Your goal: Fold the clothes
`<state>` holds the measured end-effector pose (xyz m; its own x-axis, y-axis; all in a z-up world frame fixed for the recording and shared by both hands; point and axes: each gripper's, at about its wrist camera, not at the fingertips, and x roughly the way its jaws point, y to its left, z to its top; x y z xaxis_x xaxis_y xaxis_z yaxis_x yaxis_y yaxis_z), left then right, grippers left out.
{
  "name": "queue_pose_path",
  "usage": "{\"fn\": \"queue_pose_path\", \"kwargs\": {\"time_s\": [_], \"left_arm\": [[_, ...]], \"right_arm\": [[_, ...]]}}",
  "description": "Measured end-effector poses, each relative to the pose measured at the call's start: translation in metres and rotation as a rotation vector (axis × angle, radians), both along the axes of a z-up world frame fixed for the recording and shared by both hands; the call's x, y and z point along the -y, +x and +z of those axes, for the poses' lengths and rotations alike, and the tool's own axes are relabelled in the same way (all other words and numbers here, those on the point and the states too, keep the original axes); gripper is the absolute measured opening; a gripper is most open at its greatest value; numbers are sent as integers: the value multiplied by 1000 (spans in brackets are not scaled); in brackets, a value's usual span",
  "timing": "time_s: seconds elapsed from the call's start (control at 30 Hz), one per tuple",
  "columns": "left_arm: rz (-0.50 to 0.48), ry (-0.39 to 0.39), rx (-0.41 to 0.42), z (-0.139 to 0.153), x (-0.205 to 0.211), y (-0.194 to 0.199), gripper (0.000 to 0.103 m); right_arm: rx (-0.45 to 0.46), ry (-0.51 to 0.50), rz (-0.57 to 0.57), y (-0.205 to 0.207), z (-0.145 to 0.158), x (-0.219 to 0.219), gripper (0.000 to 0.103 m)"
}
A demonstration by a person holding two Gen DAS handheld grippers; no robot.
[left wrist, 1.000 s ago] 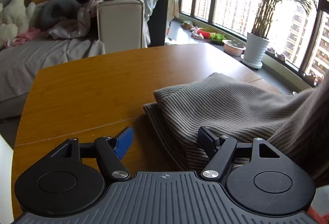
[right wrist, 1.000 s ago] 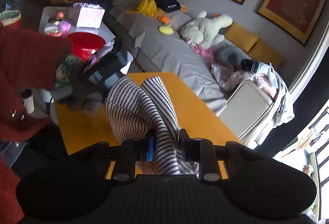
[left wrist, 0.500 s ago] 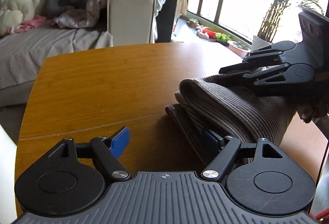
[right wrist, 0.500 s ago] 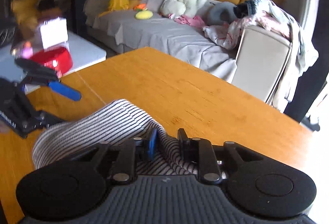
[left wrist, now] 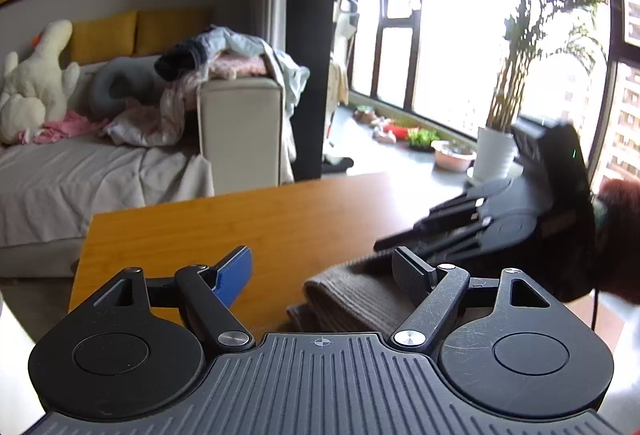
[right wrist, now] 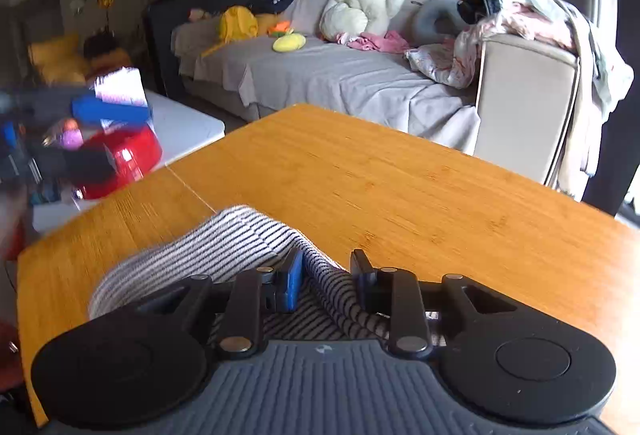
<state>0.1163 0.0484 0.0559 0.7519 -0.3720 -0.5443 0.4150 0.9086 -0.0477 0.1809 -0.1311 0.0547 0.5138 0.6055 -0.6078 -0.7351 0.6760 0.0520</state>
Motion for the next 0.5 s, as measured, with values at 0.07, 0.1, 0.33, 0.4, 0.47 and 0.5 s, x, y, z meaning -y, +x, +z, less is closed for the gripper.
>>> {"fn": "queue_pose_path", "kwargs": {"time_s": [0.07,0.1,0.33,0.4,0.47,0.5], "left_arm": [[-18,-3,-8,-2,7,2,90],[-27,-4,-12,-3,10,3,90],[-90,-14,-42,-10,33,10,88],[-72,-25,-57,-14,33,15,91],[-42,-37,-75,-18,27,21,92],[-36,-41,-81,-20,24,22,92]], "right_arm": [[-13,55,-32,2,8,10,28],[-23,99,-56,4,13,18,30],[111,243,-224,-23,59,75,40],[165,224,-214,-46,64,84,30],[149,250,-187,-61,62,89,26],[134,252,-172,-64,57,89,26]]}}
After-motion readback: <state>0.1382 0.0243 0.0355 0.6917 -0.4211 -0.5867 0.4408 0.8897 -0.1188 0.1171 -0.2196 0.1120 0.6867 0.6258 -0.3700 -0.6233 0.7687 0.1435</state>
